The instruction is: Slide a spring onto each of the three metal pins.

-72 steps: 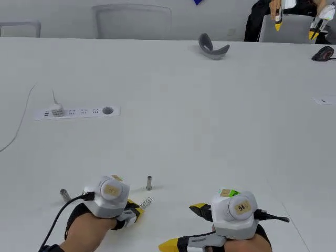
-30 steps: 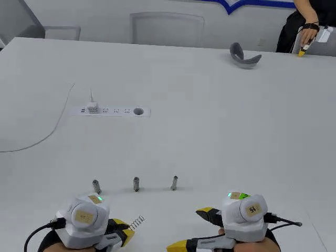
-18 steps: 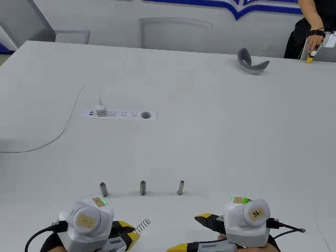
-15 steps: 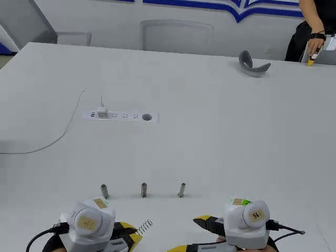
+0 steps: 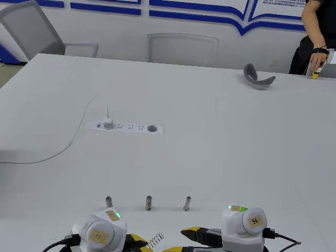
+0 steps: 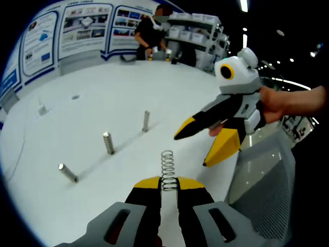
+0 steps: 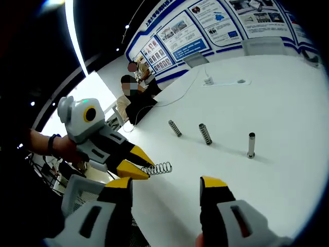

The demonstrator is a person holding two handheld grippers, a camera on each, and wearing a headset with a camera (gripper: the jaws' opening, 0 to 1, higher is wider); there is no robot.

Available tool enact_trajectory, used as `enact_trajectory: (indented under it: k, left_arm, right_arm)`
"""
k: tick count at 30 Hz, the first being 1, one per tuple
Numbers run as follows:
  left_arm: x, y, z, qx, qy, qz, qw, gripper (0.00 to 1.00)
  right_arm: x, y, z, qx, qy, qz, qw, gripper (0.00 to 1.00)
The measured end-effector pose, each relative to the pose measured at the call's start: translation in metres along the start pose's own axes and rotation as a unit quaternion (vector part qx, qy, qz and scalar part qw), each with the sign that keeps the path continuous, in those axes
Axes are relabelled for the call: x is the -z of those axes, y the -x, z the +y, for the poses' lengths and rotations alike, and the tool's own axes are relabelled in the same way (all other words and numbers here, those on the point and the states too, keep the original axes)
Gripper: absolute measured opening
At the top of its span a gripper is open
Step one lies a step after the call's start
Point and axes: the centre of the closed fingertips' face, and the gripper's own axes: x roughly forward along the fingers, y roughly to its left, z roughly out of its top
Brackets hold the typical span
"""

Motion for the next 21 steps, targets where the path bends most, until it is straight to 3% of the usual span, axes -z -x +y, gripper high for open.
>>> enact_trajectory:
  k: [5, 14, 21]
  left_arm:
    - [-0.002, -0.001, -0.007, 0.006, -0.006, -0.002, 1.0000, 0.11]
    - [-0.005, -0.004, -0.020, 0.021, -0.020, -0.002, 0.9996, 0.11]
    - [-0.006, -0.005, -0.022, 0.024, -0.027, 0.000, 0.9993, 0.11]
  right_arm:
    - [0.004, -0.007, 0.004, -0.016, -0.003, 0.013, 0.9998, 0.48]
    - [-0.002, -0.010, 0.010, -0.046, -0.035, 0.007, 0.9983, 0.33]
    - [-0.003, -0.010, 0.010, -0.052, -0.061, 0.011, 0.9967, 0.27]
